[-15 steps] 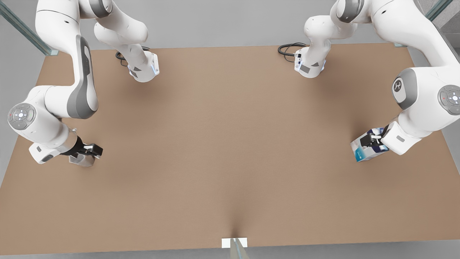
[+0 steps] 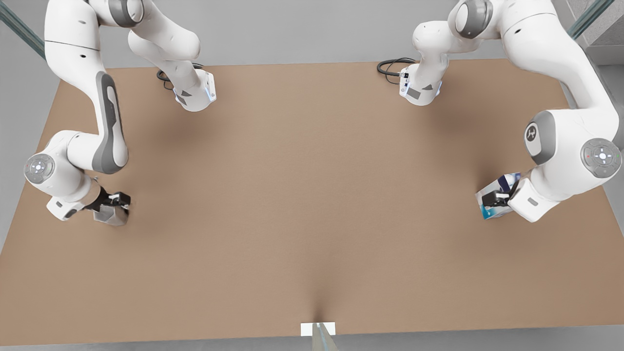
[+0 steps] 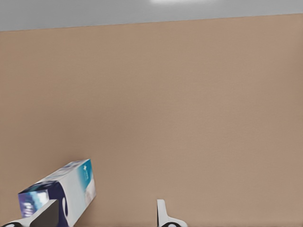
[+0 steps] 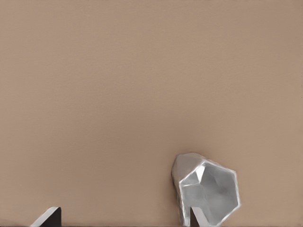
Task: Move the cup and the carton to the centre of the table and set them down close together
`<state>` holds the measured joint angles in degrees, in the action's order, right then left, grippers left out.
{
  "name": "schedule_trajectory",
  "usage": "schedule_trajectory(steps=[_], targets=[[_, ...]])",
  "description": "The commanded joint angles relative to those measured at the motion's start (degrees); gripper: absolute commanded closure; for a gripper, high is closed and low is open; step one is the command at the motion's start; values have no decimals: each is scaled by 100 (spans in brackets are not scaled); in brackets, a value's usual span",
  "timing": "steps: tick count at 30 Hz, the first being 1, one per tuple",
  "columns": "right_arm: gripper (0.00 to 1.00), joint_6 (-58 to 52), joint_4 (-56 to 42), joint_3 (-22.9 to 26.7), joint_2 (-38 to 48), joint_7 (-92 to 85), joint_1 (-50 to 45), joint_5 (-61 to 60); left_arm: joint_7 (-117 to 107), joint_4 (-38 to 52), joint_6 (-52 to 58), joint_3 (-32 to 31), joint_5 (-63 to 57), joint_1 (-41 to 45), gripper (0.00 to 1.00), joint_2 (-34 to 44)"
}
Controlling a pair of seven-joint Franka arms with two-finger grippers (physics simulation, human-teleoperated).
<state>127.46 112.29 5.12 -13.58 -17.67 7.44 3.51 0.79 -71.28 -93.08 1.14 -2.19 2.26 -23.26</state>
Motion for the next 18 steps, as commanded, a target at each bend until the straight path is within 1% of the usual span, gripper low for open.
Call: schedule_trajectory(steps=[1,4,6,7,10,11,18], targets=[[0,68,-5,41,-48,-149,-14,9,0,0,0,0,17,3,0,-12],[0,297,-128,147,-426,-492,91,194,0,0,0,0,113,-6,0,-91],[0,332,-49,182,-470,-509,118,194,0,0,0,9,113,-6,0,-118],[0,517,4,279,-549,-668,118,194,9,0,0,18,113,-6,0,-118],[0,745,57,279,-707,-676,100,194,26,0,0,35,104,-6,0,-109],[0,1017,21,288,-909,-676,100,194,26,9,0,35,104,-6,0,-118],[0,1079,338,288,-927,-747,118,194,62,9,9,44,96,-6,0,-109]])
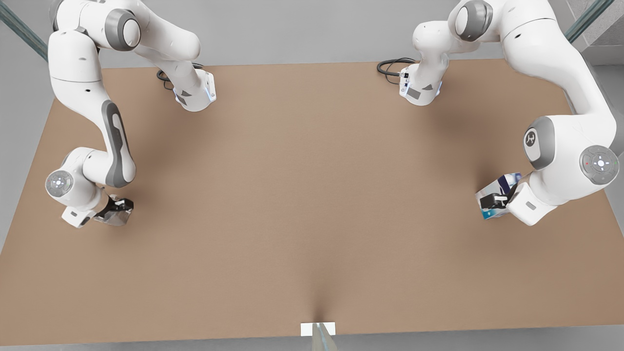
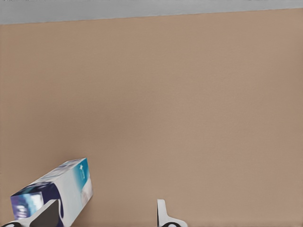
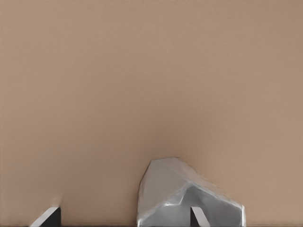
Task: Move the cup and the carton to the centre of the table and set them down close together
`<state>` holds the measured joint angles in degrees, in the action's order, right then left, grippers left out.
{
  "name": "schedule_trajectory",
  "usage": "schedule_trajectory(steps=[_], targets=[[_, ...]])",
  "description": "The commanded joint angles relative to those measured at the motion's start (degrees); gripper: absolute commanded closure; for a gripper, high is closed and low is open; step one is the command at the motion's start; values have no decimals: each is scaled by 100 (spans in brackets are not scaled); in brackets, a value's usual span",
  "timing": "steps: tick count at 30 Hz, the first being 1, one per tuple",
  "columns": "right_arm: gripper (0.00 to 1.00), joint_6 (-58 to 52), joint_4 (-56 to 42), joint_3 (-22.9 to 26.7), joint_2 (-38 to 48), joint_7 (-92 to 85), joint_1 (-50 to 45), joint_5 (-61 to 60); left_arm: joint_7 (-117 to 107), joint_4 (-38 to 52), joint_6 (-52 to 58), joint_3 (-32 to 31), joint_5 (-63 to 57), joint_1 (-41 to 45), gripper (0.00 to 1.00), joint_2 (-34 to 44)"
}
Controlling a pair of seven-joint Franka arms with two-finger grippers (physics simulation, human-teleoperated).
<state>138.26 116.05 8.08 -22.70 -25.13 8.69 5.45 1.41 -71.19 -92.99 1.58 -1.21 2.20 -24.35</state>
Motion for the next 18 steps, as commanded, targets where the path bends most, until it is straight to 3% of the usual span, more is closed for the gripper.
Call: schedule_trajectory(steps=[1,13,14,15,16,17,18], targets=[[0,-1,5,1,2,-1,1,0,0,0,9,0,-2,0,0,1],[1,254,251,150,-235,-63,1,0,-26,0,26,0,6,0,0,1],[27,245,260,150,-235,-63,1,0,-9,0,26,0,6,0,0,1],[37,272,278,159,-244,-63,1,0,0,0,18,0,-2,-9,0,1],[57,272,278,159,-244,-63,1,0,0,0,18,0,6,-9,0,1],[70,272,278,159,-279,-63,1,0,0,0,9,0,6,-9,0,1],[79,272,278,159,-279,-63,1,0,0,0,9,0,6,-9,0,1]])
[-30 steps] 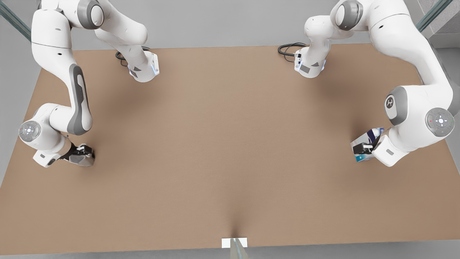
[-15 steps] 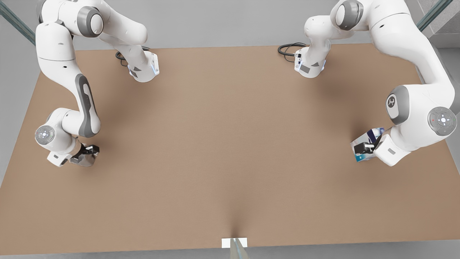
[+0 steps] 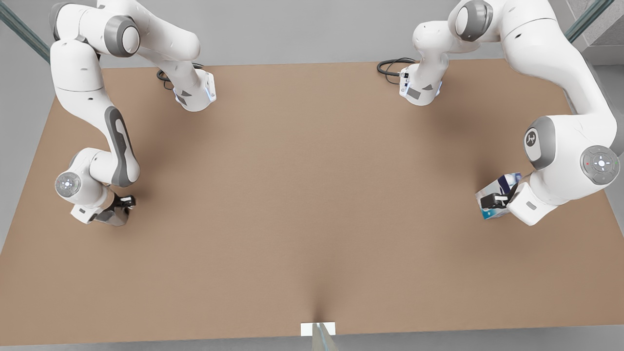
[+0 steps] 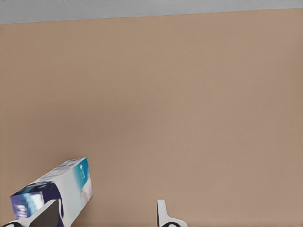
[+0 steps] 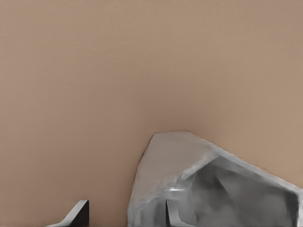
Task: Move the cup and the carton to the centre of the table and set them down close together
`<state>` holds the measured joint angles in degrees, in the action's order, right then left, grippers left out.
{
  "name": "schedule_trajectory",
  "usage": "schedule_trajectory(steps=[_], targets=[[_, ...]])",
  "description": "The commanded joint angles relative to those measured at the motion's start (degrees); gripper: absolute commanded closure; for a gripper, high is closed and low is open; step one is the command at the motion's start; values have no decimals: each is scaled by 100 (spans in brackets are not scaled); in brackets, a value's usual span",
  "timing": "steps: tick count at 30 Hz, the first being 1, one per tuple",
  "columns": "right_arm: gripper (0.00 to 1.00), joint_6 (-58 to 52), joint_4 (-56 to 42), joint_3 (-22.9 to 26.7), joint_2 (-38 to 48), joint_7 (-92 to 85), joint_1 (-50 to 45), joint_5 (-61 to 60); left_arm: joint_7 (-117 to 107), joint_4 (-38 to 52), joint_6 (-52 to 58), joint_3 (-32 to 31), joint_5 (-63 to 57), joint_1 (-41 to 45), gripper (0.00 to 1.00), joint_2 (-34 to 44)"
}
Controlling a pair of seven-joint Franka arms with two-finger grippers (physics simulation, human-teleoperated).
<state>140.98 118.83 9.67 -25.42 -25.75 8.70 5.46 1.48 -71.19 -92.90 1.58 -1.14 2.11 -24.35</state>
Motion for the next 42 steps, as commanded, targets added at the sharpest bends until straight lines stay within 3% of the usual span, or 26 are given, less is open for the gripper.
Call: schedule_trajectory(steps=[1,15,22,23,29,32,36,42], targets=[[79,0,0,0,2,0,0,-1,2,0,0,0,8,0,0,1],[79,-79,-9,26,98,-45,-26,-9,10,44,9,9,8,0,0,36],[79,-396,-176,-26,389,96,-1046,-124,37,44,35,149,8,0,0,62],[79,-606,-299,-96,380,298,-1160,-124,37,44,35,149,8,0,0,62],[79,-1283,-589,-1678,582,2697,-1169,-124,28,44,53,149,-9,0,0,62],[79,-1283,-1116,-1960,248,3322,-1538,-159,-25,44,44,149,-9,0,0,53],[79,-1301,-2381,-1960,-666,4262,-2276,-475,-25,53,35,158,-9,-18,0,62],[79,-2769,-4895,-1934,-1940,4561,-3252,-510,-42,27,35,202,8,-9,0,141]])
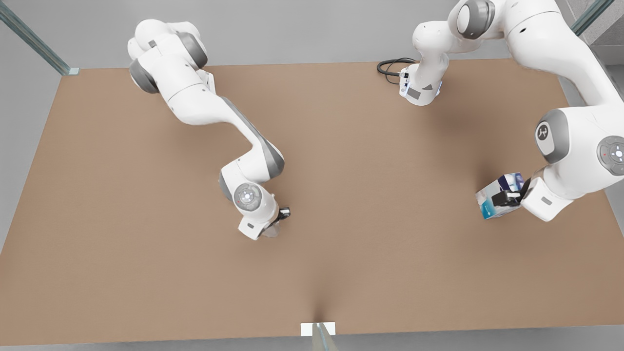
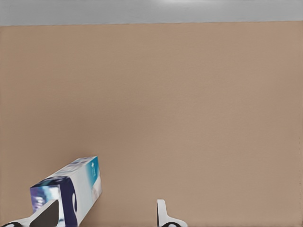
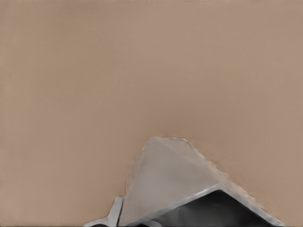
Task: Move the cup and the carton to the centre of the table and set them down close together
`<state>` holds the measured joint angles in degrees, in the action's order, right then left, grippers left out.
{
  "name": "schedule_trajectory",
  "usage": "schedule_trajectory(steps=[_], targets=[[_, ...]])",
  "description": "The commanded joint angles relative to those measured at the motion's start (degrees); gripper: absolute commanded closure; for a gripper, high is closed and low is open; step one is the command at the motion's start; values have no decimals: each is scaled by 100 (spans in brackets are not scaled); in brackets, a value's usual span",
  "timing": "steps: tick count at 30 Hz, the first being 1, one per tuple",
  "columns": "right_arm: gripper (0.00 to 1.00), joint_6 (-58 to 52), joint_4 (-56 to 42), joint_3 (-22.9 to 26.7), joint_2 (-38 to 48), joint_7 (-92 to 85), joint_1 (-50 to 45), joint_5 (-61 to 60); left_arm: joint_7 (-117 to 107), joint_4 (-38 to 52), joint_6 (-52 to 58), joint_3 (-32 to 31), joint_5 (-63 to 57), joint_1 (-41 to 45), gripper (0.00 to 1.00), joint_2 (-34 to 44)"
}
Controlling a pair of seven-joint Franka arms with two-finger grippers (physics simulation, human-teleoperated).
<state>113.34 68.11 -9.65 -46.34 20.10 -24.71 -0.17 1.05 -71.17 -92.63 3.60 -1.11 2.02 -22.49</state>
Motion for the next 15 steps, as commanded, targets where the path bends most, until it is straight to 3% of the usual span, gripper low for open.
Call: schedule_trajectory(steps=[1,4,9,11,13,15], targets=[[79,-32,-183,16,-120,38,-69,61,0,-11,-9,0,6,0,0,8],[79,117,-1002,7,-797,398,-421,61,0,-29,-27,0,14,-88,0,17],[79,346,-1125,25,-1043,398,-614,114,-905,-714,-97,-9,357,-624,0,202],[53,355,-1098,25,-1043,416,-614,114,-1292,-1075,-291,-26,357,-870,0,263],[34,390,-1081,25,-1043,574,-614,114,-1283,-1400,-431,-26,375,-1054,0,263],[24,478,-1028,25,-1035,583,-631,114,-1222,-1715,-440,-18,612,-1116,0,333]])
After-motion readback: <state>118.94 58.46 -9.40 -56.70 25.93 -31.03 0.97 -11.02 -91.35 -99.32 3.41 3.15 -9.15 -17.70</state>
